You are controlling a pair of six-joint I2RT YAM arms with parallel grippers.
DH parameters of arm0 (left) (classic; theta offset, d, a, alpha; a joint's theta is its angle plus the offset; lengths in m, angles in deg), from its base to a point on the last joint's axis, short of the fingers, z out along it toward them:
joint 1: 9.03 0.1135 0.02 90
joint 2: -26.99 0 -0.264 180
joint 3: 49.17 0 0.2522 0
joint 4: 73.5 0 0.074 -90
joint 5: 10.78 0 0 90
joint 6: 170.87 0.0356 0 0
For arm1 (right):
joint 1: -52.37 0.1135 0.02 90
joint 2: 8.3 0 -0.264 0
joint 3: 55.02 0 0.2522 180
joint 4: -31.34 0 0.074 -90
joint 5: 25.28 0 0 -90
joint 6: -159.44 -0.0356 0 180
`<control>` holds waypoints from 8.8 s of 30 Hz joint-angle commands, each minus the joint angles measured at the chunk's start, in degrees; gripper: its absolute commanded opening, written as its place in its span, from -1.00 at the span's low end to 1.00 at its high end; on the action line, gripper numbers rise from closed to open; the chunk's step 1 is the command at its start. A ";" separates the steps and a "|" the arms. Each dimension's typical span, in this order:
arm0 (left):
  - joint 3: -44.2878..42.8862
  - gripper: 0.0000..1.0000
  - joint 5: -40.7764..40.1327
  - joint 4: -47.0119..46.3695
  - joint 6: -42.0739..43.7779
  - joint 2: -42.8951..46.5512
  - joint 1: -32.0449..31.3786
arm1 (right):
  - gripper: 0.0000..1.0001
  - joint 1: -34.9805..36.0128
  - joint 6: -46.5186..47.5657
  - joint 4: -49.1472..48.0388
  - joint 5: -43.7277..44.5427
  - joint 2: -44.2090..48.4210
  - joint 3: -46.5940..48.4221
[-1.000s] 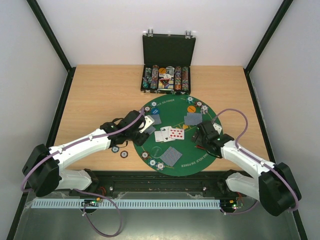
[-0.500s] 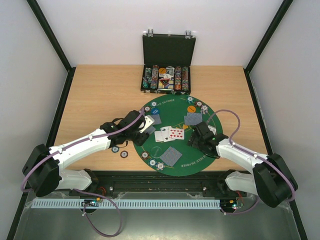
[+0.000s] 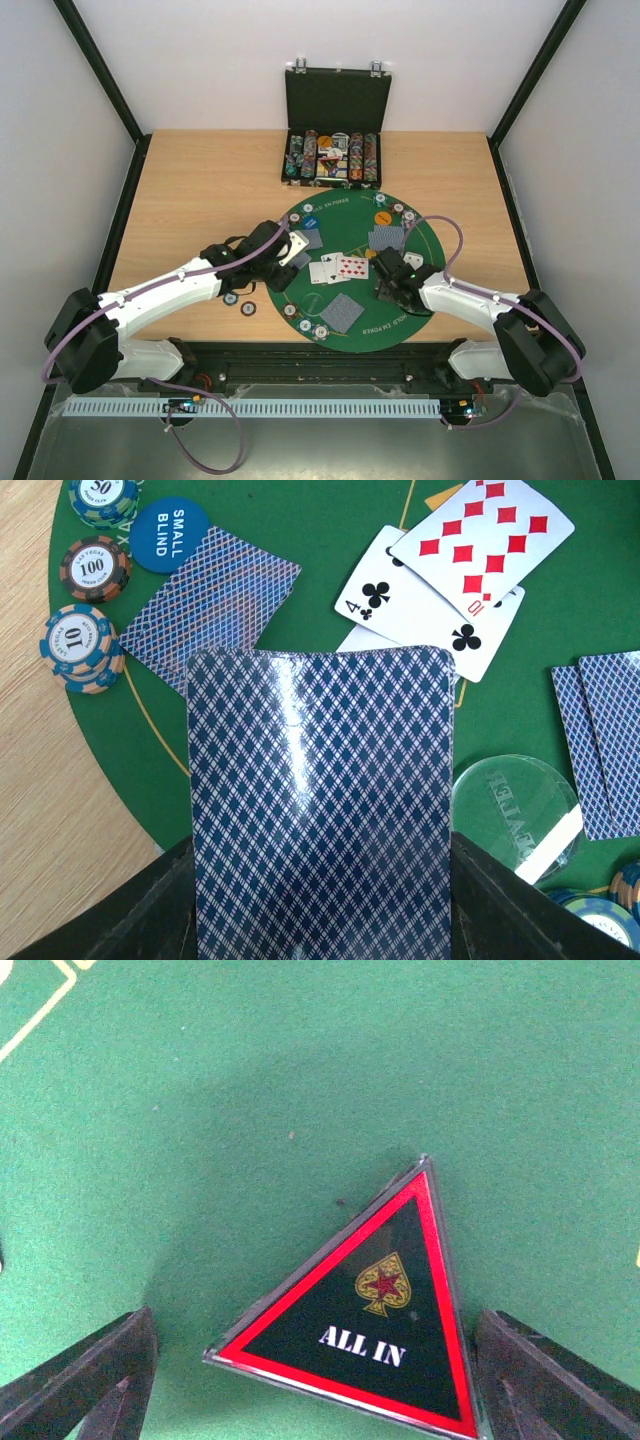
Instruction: Distribute texas hold em gaming equipment
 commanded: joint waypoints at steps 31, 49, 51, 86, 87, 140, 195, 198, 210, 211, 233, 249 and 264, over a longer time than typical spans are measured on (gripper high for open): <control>-0.95 0.19 -2.24 0.99 -0.22 1.21 10.05 | 0.42 0.81 11.97 4.05 2.78 0.23 8.52; -0.82 0.20 -0.79 0.80 0.02 2.06 10.00 | 0.63 -1.41 1.85 1.65 3.41 -1.39 2.30; -0.84 0.20 -0.64 0.80 -0.04 2.06 10.00 | 0.58 -1.64 1.68 0.65 3.30 -1.81 1.66; -0.73 0.20 0.17 0.76 0.04 2.62 9.48 | 0.14 -2.45 4.23 -2.69 2.49 -5.07 3.54; -0.73 0.20 0.17 0.71 0.11 2.66 9.48 | 0.12 -2.49 4.84 -2.37 2.09 -4.51 4.28; -0.91 0.20 0.35 0.73 0.44 1.53 9.41 | 0.21 -5.35 33.16 -9.32 -12.31 -51.04 58.86; -0.29 0.20 6.50 -0.60 1.15 0.48 -5.86 | 0.55 -2.17 22.81 -7.59 -44.72 -14.25 22.84; -0.29 0.20 6.33 -0.61 1.14 0.47 -5.84 | 0.54 -3.40 22.95 -6.68 -44.40 -13.76 22.23; -0.29 0.20 5.81 -0.48 1.02 0.47 -5.82 | 0.43 -4.03 21.64 -7.41 -47.02 -11.61 21.85; -0.30 0.20 5.73 -0.44 1.03 0.48 -5.82 | 0.40 -4.03 21.24 -8.06 -47.97 -11.14 21.87; -0.28 0.19 4.59 -0.35 0.96 0.13 -5.83 | -0.85 -4.08 18.42 -11.80 -52.33 -7.83 19.07; -0.22 0.19 3.30 -0.09 0.79 -0.14 -5.82 | -0.97 -6.67 18.47 -8.66 -42.78 -3.41 18.42; -0.35 0.19 1.32 0.24 0.59 0.08 -5.68 | -0.97 -14.84 3.77 -25.11 -32.16 7.29 1.31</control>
